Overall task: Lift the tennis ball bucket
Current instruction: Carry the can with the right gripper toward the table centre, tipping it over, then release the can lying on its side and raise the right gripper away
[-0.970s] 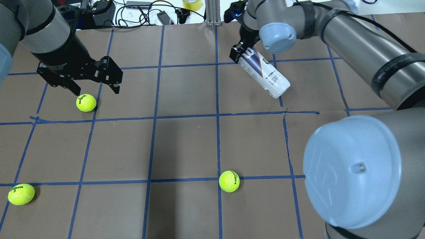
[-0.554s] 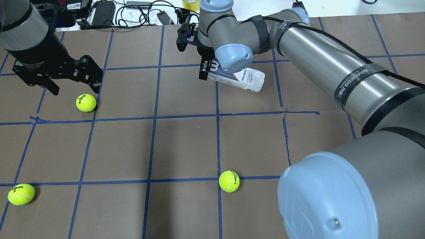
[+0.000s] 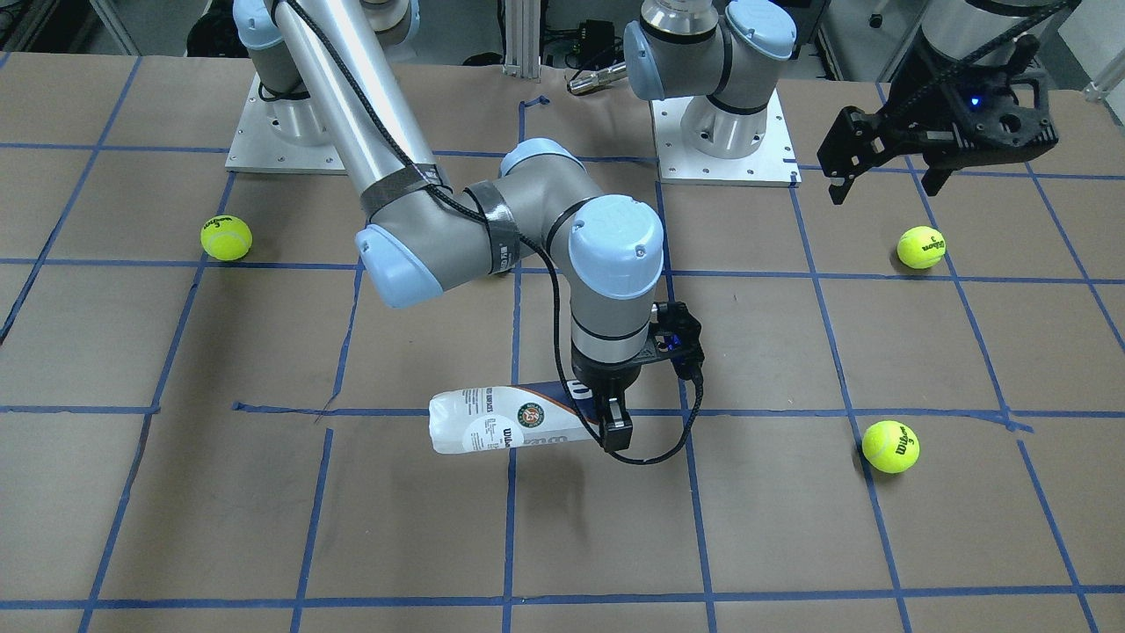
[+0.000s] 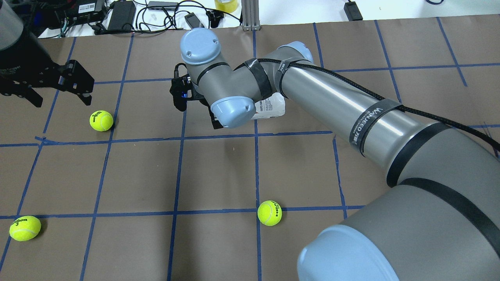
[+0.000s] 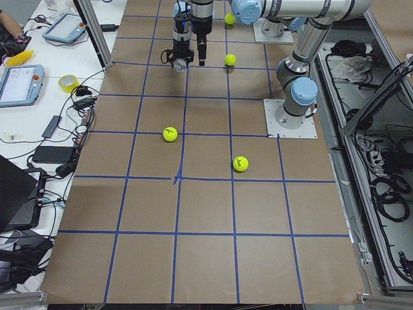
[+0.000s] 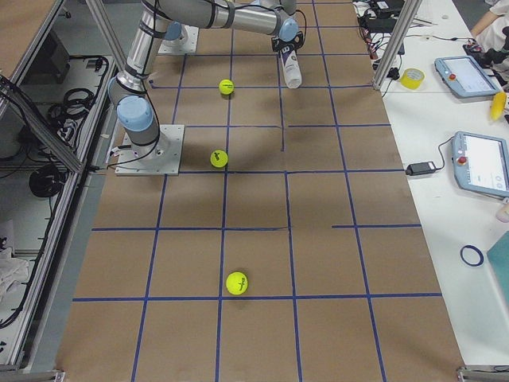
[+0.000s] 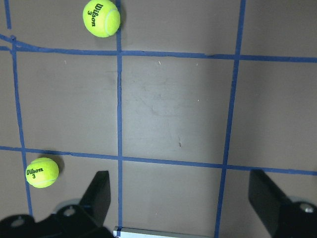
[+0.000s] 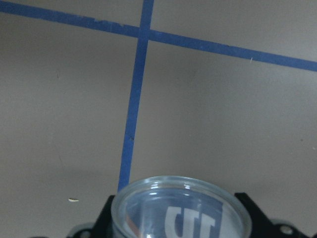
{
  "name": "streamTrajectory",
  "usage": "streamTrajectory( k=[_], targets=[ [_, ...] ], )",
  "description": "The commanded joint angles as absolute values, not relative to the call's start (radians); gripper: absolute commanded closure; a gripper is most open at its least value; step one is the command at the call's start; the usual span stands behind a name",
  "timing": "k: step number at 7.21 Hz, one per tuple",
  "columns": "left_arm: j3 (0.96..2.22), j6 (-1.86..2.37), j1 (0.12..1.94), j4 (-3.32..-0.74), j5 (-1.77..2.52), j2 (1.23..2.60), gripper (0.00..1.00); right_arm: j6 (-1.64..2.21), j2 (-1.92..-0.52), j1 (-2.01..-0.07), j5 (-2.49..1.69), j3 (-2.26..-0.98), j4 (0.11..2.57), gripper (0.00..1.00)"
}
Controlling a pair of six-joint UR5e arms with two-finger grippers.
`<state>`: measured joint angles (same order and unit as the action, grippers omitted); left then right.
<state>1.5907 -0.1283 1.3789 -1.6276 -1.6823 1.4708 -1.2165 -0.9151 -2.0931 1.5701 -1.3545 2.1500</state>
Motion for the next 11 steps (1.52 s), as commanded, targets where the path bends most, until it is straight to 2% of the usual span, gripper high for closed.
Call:
streamTrajectory(
  k=[1, 3, 6, 10, 11],
  targets=[
    [1.591, -0.129, 1.379, -1.628, -1.681, 1.47, 0.0, -1.192, -0.887, -2.097, 1.525, -1.368, 2.171, 0.71],
    [1.591, -0.129, 1.381, -1.628, -1.681, 1.47, 0.0, -1.195, -0.877, -2.091, 1.436, -1.367, 2.177, 0.0],
    [1.594, -0.129, 1.382, -1.628, -1.683, 1.467, 0.0, -1.175, -0.922, -2.057, 1.443, -1.332, 2.158, 0.0],
    [1.591, -0.129, 1.374, -1.617, -1.672, 1.48, 0.0, -0.883, -1.199, -1.84, 1.453, -1.328, 1.892, 0.0],
    [1.614, -0.111, 1.377, -1.518, -1.564, 1.521, 0.0, -0.713, -1.269, -1.807, 1.506, -1.342, 1.744, 0.0]
  ],
)
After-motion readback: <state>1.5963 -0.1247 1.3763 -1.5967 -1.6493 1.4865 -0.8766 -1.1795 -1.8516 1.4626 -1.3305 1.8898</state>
